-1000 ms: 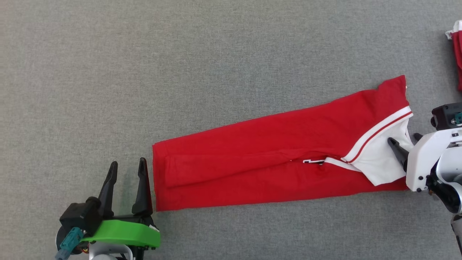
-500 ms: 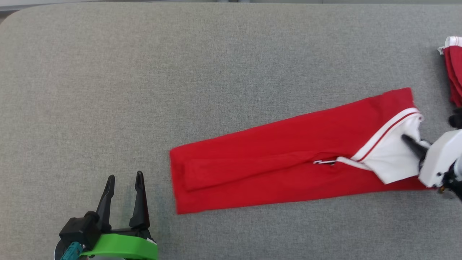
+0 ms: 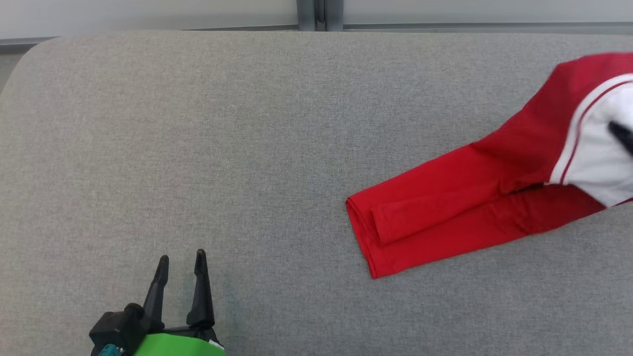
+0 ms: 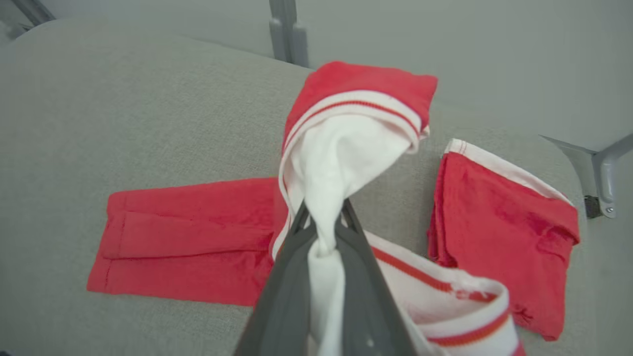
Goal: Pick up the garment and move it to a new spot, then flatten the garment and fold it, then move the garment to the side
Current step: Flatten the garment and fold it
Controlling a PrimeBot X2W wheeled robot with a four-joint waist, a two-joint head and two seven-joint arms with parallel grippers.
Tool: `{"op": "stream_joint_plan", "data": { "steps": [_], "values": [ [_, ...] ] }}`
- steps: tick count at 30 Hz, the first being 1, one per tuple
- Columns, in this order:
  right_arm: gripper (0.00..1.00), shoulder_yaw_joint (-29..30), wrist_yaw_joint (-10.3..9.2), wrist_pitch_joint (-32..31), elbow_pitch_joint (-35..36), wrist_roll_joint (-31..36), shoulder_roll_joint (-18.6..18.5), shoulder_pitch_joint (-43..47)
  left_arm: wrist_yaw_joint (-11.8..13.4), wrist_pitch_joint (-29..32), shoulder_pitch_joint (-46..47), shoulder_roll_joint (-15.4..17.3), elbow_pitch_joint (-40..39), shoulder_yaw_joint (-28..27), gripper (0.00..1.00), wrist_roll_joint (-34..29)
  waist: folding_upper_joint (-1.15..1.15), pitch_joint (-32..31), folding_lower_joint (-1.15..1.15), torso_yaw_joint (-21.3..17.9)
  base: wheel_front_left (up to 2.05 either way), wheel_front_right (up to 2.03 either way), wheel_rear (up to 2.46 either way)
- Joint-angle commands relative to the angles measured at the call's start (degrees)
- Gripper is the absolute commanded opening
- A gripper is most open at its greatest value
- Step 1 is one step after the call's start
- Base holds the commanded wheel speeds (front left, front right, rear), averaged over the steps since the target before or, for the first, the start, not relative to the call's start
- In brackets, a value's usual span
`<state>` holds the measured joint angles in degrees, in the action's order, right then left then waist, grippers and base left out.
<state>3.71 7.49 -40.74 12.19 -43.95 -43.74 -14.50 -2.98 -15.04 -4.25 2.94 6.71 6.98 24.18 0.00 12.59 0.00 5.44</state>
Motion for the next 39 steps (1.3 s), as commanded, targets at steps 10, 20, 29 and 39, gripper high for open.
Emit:
{"op": "stream_joint_plan", "data": {
  "steps": [10,20,29,39],
  "values": [
    [0.0,-21.95,0.0,-1.23,0.57,3.92,14.79,0.56,0.66,-0.15,3.02,0.04,2.14,3.98,1.0,2.15,0.0,2.07,0.0,2.63,0.0,0.0,0.0],
    [0.0,-27.21,0.01,5.55,-8.0,6.35,23.75,-1.21,1.0,-0.16,3.0,0.04,3.09,3.9,1.0,2.32,0.0,1.6,0.0,2.84,0.0,0.0,0.0],
    [1.0,-28.49,0.01,6.91,-9.35,8.45,27.31,-0.1,1.34,-0.16,1.99,0.03,3.41,4.02,1.0,2.18,0.0,0.24,0.0,1.74,0.0,0.0,0.0],
    [1.0,-30.94,0.01,15.47,-4.81,4.74,32.86,2.86,1.16,-0.16,0.45,0.03,3.97,2.85,1.0,0.34,0.0,-3.36,0.0,1.08,0.0,0.0,0.0]
  ]
}}
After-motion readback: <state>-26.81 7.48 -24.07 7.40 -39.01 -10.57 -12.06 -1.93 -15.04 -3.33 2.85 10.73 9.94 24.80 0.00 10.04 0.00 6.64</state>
